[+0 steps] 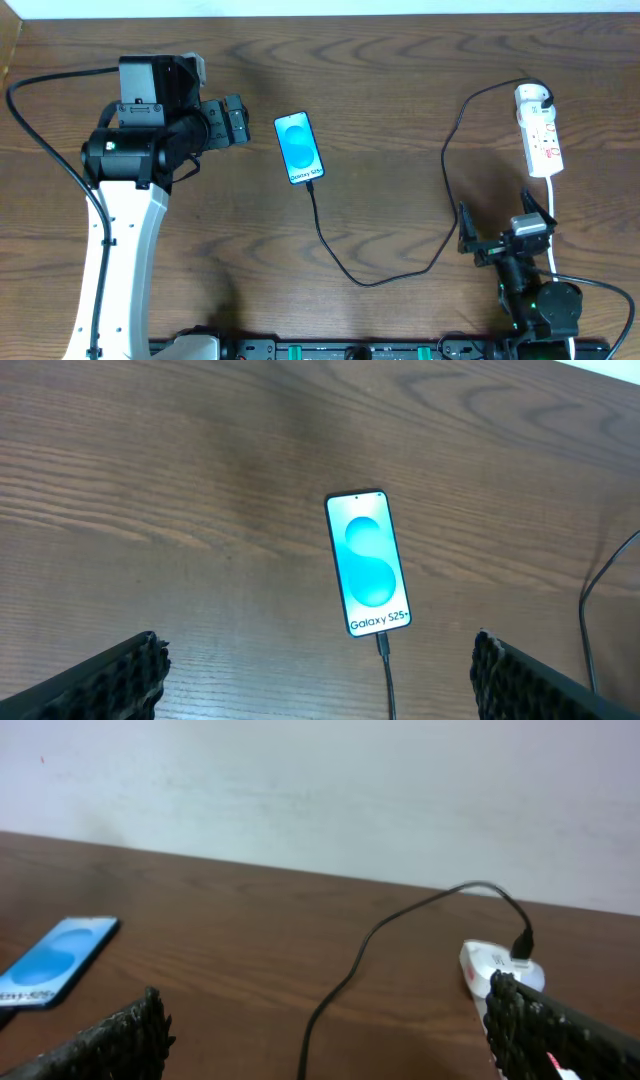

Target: Plug charger to phone and switch on socket

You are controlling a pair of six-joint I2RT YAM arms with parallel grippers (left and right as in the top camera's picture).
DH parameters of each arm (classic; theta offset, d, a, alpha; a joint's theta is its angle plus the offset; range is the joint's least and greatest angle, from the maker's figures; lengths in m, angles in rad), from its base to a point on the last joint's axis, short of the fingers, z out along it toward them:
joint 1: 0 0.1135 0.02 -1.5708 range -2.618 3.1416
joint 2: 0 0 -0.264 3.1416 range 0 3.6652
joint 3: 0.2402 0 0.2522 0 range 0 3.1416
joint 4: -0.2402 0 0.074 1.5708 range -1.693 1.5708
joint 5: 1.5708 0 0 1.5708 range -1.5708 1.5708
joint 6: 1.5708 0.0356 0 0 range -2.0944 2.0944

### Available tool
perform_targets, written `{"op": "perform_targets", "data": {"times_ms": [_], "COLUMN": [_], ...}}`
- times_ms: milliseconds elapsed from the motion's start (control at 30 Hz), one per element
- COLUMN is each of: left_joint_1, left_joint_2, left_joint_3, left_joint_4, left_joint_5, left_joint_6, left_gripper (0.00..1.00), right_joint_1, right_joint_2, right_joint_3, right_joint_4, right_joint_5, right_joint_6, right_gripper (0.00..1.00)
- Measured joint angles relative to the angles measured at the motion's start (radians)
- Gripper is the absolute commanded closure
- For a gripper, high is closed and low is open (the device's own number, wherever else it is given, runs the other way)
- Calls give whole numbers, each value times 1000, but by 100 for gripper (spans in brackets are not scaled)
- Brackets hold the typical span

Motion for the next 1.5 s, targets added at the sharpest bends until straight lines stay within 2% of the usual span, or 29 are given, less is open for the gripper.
{"op": "perform_targets", "data": {"times_ms": [167,1267,1500], "left_joint_1": [0,0,0], "left_joint_2": [0,0,-13], "left_joint_3": [0,0,-9], "left_joint_4": [0,0,4], "left_joint_5": [0,-1,-41], "left_joint_6": [0,0,0], "left_gripper": [2,2,2], "right_joint_1": [0,0,0], "right_joint_2": [-8,-9,-9], "right_joint_3": [-11,-11,-11], "right_joint_4": [-47,-46,-47], "right_joint_5": [4,8,8], "right_joint_6": [0,0,0], "right_gripper": [1,1,1]}}
